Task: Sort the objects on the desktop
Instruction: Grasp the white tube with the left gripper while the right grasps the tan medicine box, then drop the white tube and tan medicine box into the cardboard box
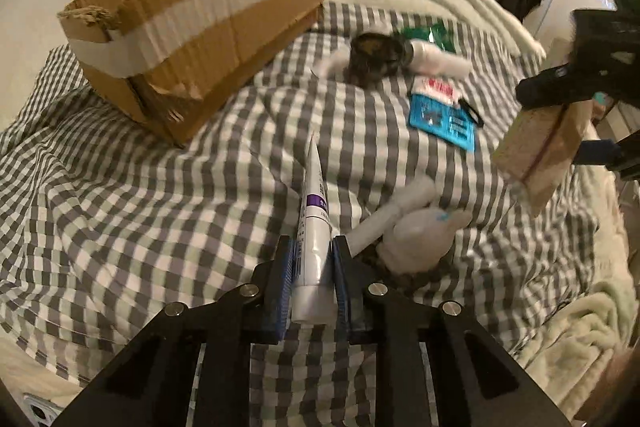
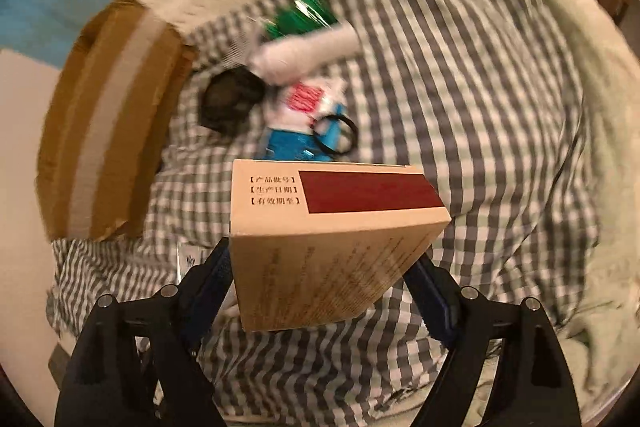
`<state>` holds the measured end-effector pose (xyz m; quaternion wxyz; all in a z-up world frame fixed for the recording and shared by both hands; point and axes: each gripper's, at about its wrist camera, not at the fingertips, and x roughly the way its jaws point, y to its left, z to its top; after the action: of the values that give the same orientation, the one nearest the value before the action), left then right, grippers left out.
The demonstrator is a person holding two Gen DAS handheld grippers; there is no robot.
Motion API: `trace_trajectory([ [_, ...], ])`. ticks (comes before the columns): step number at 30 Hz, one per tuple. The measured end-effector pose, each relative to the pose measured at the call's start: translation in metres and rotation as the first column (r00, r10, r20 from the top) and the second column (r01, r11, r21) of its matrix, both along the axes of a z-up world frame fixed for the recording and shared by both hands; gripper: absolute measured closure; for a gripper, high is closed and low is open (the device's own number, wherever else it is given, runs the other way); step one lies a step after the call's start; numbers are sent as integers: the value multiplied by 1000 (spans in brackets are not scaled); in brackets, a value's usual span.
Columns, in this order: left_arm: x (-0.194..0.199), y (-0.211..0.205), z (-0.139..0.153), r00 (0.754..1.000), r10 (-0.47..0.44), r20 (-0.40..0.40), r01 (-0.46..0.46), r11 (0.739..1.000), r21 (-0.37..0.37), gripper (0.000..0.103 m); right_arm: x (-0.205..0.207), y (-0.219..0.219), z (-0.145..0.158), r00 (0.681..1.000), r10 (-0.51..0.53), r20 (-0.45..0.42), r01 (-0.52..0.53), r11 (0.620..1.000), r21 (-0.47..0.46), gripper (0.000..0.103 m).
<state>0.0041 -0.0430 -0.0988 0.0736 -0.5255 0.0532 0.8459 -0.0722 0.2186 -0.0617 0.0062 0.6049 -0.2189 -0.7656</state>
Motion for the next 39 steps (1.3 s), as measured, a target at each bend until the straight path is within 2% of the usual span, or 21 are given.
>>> trace_trajectory([
  [4, -6, -12, 16, 998, 59, -9, -59, 996, 60, 84, 1, -7, 40, 997, 55, -54, -55, 998, 10, 21],
  [12, -40, -24, 111, 990, 84, -115, -52, 965, 257, 84, -25, -22, 123, 975, 164, -151, -155, 985, 71, 21],
  [17, -71, -34, 168, 978, 81, -194, -37, 974, 224, 84, -53, -47, 172, 939, 233, -253, -218, 972, 84, 21],
  [20, -96, -47, 194, 971, 112, -211, -66, 975, 213, 84, -73, -68, 189, 920, 245, -305, -242, 969, 47, 21],
  [23, -123, -65, 214, 955, 147, -257, -101, 978, 184, 84, -91, -89, 196, 908, 237, -346, -248, 969, 11, 21],
  [26, -143, -79, 215, 942, 161, -295, -125, 983, 137, 84, -111, -116, 193, 899, 241, -366, -264, 964, -12, 21],
  [28, -153, -91, 204, 943, 189, -274, -147, 975, 169, 84, -123, -136, 185, 893, 260, -368, -279, 960, 2, 21],
  [30, -165, -105, 190, 942, 253, -220, -207, 955, 211, 84, -134, -152, 174, 894, 270, -359, -291, 957, -6, 21],
  [32, -174, -112, 181, 941, 273, -201, -231, 951, 207, 84, -143, -165, 161, 902, 260, -345, -295, 954, -50, 21],
  [35, -173, -118, 176, 939, 252, -233, -215, 961, 172, 83, -154, -173, 151, 912, 210, -353, -286, 942, -177, 19],
  [36, -172, -121, 174, 939, 243, -245, -209, 966, 154, 78, -157, -173, 151, 913, 173, -369, -270, 935, -229, 14],
  [38, -171, -128, 172, 938, 241, -248, -216, 969, 122, 47, -159, -170, 153, 911, 131, -390, -245, 934, -259, 7],
  [39, -171, -133, 171, 934, 254, -251, -234, 966, 108, 19, -160, -168, 156, 909, 117, -401, -236, 936, -263, 6],
])
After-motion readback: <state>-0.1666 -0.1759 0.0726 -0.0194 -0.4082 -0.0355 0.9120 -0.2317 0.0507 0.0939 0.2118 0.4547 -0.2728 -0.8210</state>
